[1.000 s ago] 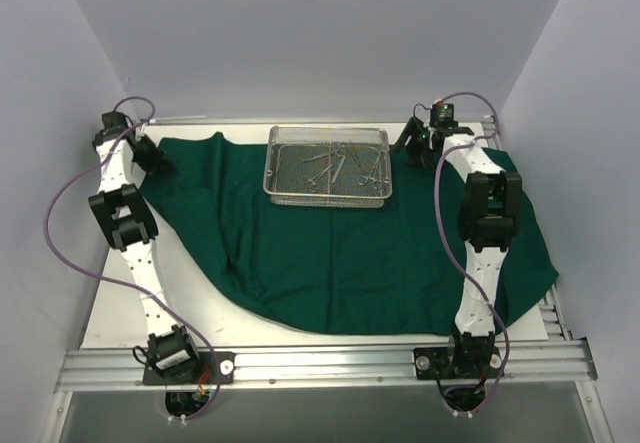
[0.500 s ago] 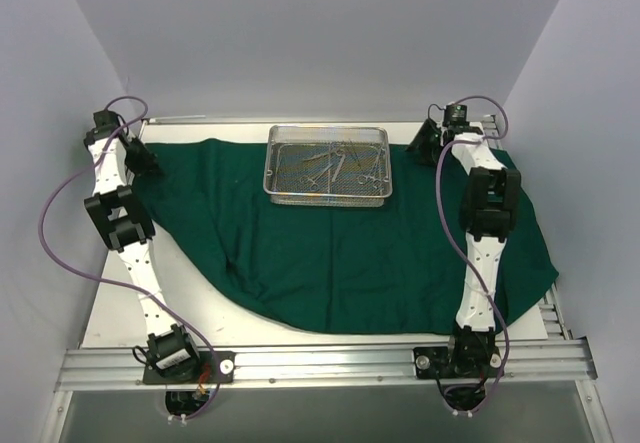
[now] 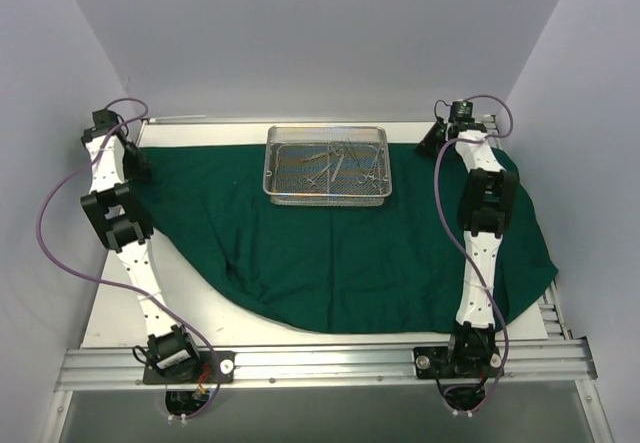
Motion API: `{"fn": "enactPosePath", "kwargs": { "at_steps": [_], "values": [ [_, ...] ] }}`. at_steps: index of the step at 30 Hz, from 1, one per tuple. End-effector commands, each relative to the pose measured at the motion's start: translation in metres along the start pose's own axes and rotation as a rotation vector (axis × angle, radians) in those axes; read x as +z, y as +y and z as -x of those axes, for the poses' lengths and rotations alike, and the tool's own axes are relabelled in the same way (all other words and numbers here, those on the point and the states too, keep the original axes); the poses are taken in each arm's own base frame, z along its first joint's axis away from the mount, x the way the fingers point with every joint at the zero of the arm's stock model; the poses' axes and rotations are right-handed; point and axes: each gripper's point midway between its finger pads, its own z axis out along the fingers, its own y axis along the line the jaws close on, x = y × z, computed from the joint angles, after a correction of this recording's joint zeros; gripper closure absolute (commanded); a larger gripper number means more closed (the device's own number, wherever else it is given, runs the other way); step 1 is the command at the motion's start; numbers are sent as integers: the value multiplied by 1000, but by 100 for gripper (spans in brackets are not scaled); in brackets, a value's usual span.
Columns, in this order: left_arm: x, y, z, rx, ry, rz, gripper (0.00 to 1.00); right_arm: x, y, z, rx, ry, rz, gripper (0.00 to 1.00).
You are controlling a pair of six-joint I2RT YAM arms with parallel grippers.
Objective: Open and lay out the surgical kit
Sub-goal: Smooth out the surgical kit at the center of the board.
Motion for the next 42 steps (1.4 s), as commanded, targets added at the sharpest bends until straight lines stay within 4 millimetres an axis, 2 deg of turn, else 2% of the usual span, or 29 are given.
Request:
{"fn": "enactPosePath", "kwargs": {
  "at_steps": [1,2,3,4,5,6,7,8,9,10,11,12,13,14,15,16,18,19,21,23,24,25,27,28,29,34,35,42],
  "values": [
    [-78,4,35,-3,-151,72,64,1,-25,-5,-10,37,-69,87],
    [-105,-5,43,3,-204,56,56,-3,-19,-3,-17,29,-56,86],
    [-116,-11,46,9,-229,52,50,-8,-13,3,-28,10,-38,84],
    [-127,-19,45,20,-249,65,45,-18,-2,11,-44,-14,-20,77],
    [-150,-28,48,25,-288,40,41,-24,4,17,-50,-29,-10,74],
    [-158,-37,45,35,-296,30,41,-30,7,21,-52,-40,-6,71],
    [-166,-39,40,41,-299,61,40,-43,14,30,-60,-71,-12,60],
    [-171,-55,30,71,-297,50,37,-52,18,36,-61,-91,-21,55],
    [-192,-60,26,65,-327,49,36,-60,17,35,-54,-84,-44,54],
    [-197,-61,19,62,-327,70,35,-75,25,42,-57,-105,-41,52],
    [-188,-65,-1,81,-288,93,35,-83,27,43,-53,-112,-49,50],
    [-197,-69,-7,74,-295,95,35,-90,24,38,-38,-97,-73,50],
    [-196,-64,-23,75,-258,140,36,-107,32,40,-32,-113,-71,48],
    [-193,-62,-33,77,-239,184,36,-114,36,35,-21,-101,-61,48],
    [-194,-73,-47,71,-223,183,36,-119,38,29,-5,-91,-55,47],
    [-193,-72,-61,69,-185,207,36,-131,40,18,0,-74,-56,45],
    [-190,-80,-86,76,-165,248,35,-138,56,-2,6,-42,-19,45],
    [-189,-80,-91,76,-160,263,34,-147,62,-15,6,-27,-8,44],
    [-185,-99,-118,132,-143,282,32,-152,87,-41,-29,4,23,43],
    [-181,-103,-136,163,-109,312,28,-163,110,-60,-72,18,55,40],
    [-173,-104,-146,182,-85,334,27,-165,122,-76,-100,42,64,39],
    [-171,-108,-156,215,-79,358,26,-172,128,-80,-113,32,69,38],
    [-162,-106,-166,234,-57,396,26,-173,133,-95,-127,52,86,37],
    [-158,-101,-171,235,-37,418,26,-180,137,-98,-130,55,104,37],
    [-155,-97,-174,231,-30,436,25,-180,132,-105,-129,72,99,37],
    [-146,-82,-189,252,-7,493,31,-195,135,-111,-143,65,141,37],
    [-145,-80,-190,254,-4,504,35,-195,137,-110,-143,62,151,37],
    [-123,-73,-202,295,30,549,42,-197,138,-113,-141,66,167,37]
  ]
}}
